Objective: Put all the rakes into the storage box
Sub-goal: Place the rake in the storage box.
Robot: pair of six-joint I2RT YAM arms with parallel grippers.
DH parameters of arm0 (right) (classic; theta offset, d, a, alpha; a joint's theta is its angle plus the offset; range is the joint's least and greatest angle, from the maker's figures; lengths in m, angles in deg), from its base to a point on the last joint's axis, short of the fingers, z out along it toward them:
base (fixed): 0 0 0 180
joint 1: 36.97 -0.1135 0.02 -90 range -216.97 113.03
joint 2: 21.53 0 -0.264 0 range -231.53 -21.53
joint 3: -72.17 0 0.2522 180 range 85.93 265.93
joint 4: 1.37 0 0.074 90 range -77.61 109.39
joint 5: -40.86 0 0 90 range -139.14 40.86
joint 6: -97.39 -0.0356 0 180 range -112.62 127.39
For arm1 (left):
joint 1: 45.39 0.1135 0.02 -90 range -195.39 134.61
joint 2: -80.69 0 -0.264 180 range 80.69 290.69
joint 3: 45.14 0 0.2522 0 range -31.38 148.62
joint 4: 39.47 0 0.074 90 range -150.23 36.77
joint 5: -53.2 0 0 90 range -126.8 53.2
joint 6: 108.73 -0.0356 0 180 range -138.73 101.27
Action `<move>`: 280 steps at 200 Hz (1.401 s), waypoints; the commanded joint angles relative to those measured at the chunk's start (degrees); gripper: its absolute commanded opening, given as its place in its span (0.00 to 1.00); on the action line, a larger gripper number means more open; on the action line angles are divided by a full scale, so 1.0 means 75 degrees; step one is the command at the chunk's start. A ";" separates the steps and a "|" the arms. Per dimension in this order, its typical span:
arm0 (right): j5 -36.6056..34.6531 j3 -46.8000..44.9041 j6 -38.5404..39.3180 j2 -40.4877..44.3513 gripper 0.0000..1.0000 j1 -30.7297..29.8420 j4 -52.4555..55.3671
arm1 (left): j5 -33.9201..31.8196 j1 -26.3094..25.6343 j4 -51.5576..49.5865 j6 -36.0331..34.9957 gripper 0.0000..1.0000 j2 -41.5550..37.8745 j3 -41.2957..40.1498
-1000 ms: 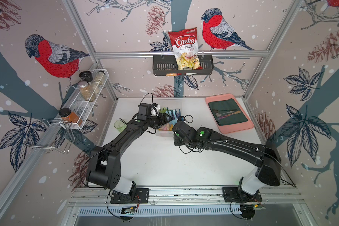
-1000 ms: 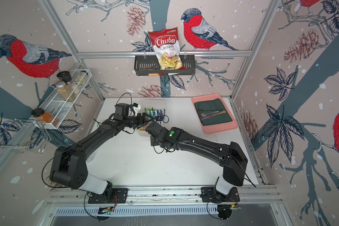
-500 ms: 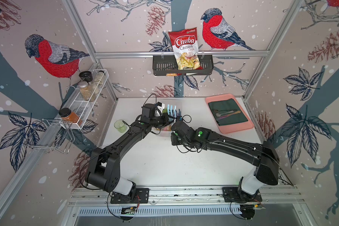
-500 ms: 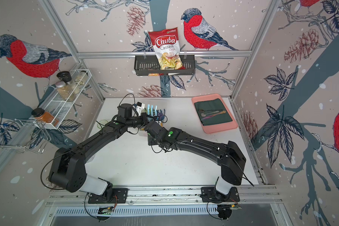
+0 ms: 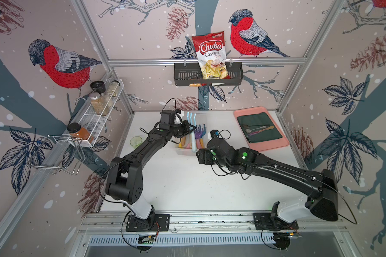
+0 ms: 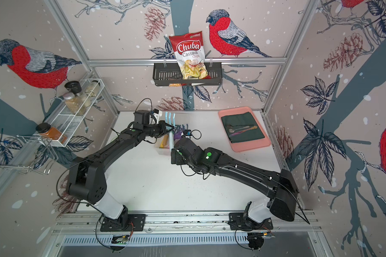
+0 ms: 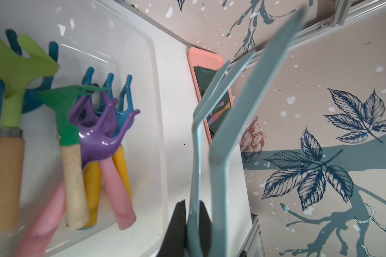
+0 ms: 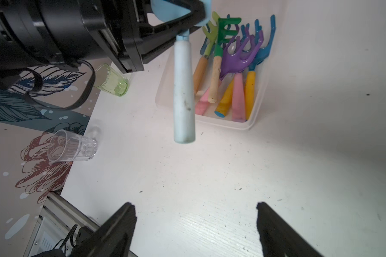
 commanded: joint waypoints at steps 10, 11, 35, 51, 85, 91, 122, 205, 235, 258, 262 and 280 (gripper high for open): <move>-0.0278 -0.0814 -0.0279 0.0837 0.87 0.0302 -0.0166 | 0.0234 0.0143 -0.0220 -0.0607 0.02 0.0887 0.0751; -0.0278 -0.0842 -0.0286 0.0862 0.87 0.0314 -0.0170 | 0.0239 0.0138 -0.0230 -0.0619 0.02 0.0927 0.0776; -0.0324 -0.1387 -0.0460 0.1609 0.89 0.0581 -0.0239 | 0.0423 0.0121 -0.0399 -0.0721 0.02 0.1687 0.1467; -0.0314 -0.1785 -0.0543 0.2069 0.89 0.0747 -0.0446 | 0.0420 0.0109 -0.0403 -0.0721 0.02 0.2023 0.1765; -0.0144 -0.2279 -0.0645 0.2693 0.90 0.1101 -0.0552 | 0.0484 0.0052 -0.0194 -0.0549 0.01 0.2661 0.2092; -0.0118 -0.2320 -0.0645 0.2743 0.90 0.1146 -0.0547 | 0.0496 0.0022 -0.0169 -0.0522 0.01 0.2770 0.2143; -0.0034 -0.2455 -0.0646 0.2893 0.90 0.1275 -0.0450 | 0.0507 -0.0240 -0.0167 -0.0469 0.01 0.3199 0.2415; 0.0122 -0.2488 -0.0510 0.2974 0.91 0.1443 -0.0408 | 0.0283 -0.0313 -0.0076 -0.0367 0.35 0.3347 0.2248; 0.0188 -0.2472 -0.0457 0.2983 0.91 0.1484 -0.0410 | 0.0219 -0.0314 -0.0177 -0.0402 0.56 0.3132 0.2197; 0.0176 -0.2479 -0.0431 0.2985 0.91 0.1486 -0.0356 | 0.0016 -0.0311 -0.0295 -0.0446 0.59 0.2776 0.2046; 0.0178 -0.2488 -0.0421 0.2997 0.91 0.1490 -0.0340 | -0.0024 -0.0303 -0.0298 -0.0454 0.59 0.2696 0.1995; 0.0167 -0.2532 -0.0411 0.3045 0.91 0.1516 -0.0331 | -0.0238 -0.0297 -0.0328 -0.0464 0.62 0.2239 0.1771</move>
